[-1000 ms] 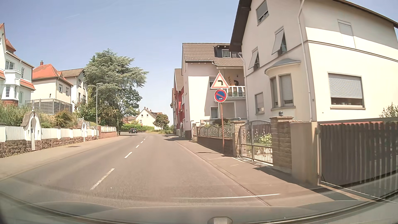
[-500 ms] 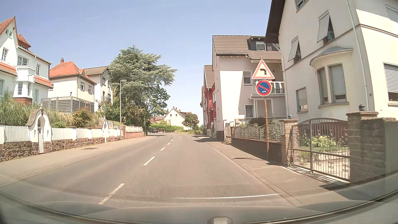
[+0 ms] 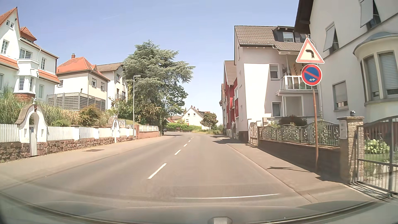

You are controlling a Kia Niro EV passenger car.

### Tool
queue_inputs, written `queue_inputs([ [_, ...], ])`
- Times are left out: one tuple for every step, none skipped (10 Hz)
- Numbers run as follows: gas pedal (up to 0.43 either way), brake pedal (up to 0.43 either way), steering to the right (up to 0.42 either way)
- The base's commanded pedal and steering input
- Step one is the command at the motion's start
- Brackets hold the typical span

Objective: Follow the waypoints while adhering to traffic rules and regulations

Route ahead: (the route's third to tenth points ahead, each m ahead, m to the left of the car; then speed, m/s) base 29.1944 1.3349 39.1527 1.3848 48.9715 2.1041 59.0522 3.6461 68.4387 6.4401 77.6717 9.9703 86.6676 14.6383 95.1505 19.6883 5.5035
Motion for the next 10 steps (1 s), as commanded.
queue_inputs([
  [0.228,0.000,0.000],
  [0.248,0.000,0.010],
  [0.280,0.000,0.010],
  [0.287,0.000,0.010],
  [0.287,0.000,0.009],
  [0.299,0.000,0.005],
  [0.299,0.000,0.003],
  [0.319,0.000,0.000],
  [0.331,0.000,-0.003],
  [0.339,0.000,-0.003],
])
